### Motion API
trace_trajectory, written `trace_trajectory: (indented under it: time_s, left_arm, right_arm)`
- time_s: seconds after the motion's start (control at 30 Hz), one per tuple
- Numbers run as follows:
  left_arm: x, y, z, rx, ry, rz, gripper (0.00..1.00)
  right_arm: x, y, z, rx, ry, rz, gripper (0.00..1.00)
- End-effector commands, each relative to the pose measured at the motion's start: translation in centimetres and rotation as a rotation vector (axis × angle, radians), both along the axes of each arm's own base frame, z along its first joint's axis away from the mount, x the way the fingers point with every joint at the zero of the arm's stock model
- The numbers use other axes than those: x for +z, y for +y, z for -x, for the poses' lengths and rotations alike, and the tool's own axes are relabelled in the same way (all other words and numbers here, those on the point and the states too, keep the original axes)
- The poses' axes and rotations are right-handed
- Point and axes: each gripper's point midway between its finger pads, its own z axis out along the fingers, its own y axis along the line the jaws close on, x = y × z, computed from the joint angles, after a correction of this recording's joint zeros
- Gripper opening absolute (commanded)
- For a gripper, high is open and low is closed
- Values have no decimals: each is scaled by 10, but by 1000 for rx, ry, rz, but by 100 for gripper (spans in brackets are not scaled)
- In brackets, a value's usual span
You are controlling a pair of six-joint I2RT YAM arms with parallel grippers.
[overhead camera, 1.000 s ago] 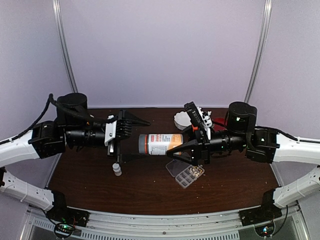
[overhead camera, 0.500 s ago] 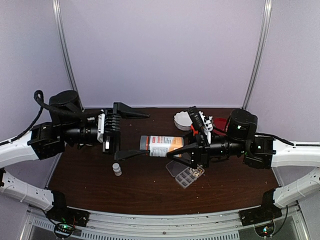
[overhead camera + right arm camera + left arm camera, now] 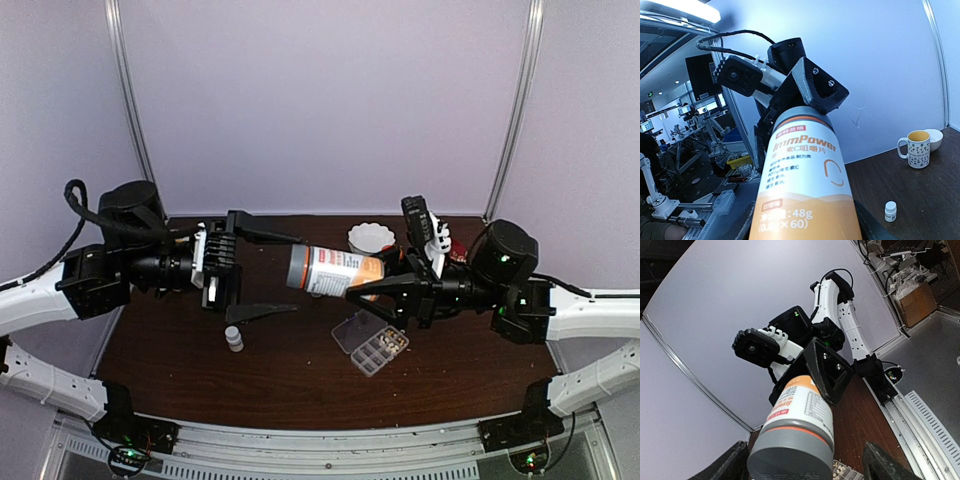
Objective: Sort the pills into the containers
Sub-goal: Place the pill bottle at the center of the board.
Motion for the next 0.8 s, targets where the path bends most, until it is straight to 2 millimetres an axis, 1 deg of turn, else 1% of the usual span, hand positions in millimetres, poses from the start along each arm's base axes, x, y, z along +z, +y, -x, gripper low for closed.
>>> trace_trajectory:
  time_s: [0.0,0.23,0.27,0.3,0.37,0.4,0.43,0.47,0.5,0.53,0.57,0.6,0.63,0.67,0.77]
  left_arm:
    - [8,-3,4,-28,-17,40,79]
    - [9,-1,4,-22,-23,26,67]
    - [10,-1,4,-24,-22,27,63]
    - [8,-1,4,-23,-14,17,57]
    - [5,-2,2,-17,-2,-2,37]
    - [5,-2,0,-4,9,-5,28]
    - [5,-3,-3,11,23,-7,21]
    - [5,-2,-5,26,45,-8,14]
    - [5,-2,-9,49,66,-7,9]
    - [4,-1,-14,81,88,-9,4]
    - [2,-1,-22,128,124,-18,0]
    - [1,1,-33,199,171,-21,0]
    - [0,5,-44,271,219,-30,0]
    - [-3,9,-56,345,263,-46,0]
    - [-23,26,-90,587,386,-112,0]
  right_arm:
    - [24,-1,11,44,-32,-80,0]
    - [22,4,9,45,-30,-71,0]
    - [22,4,9,44,-31,-71,2]
    - [22,4,8,41,-31,-73,5]
    - [23,3,8,34,-35,-81,8]
    - [23,3,7,29,-35,-80,12]
    - [22,3,6,25,-35,-76,18]
    - [21,3,5,19,-35,-67,32]
    - [18,2,4,5,-36,-53,56]
    - [13,1,-1,-26,-33,-30,76]
    - [11,-3,-6,-70,-46,-16,90]
    - [7,-8,-12,-120,-53,4,98]
    - [1,-12,-18,-168,-60,32,99]
    - [-5,-18,-26,-227,-62,67,100]
    - [-21,-37,-52,-398,-48,164,100]
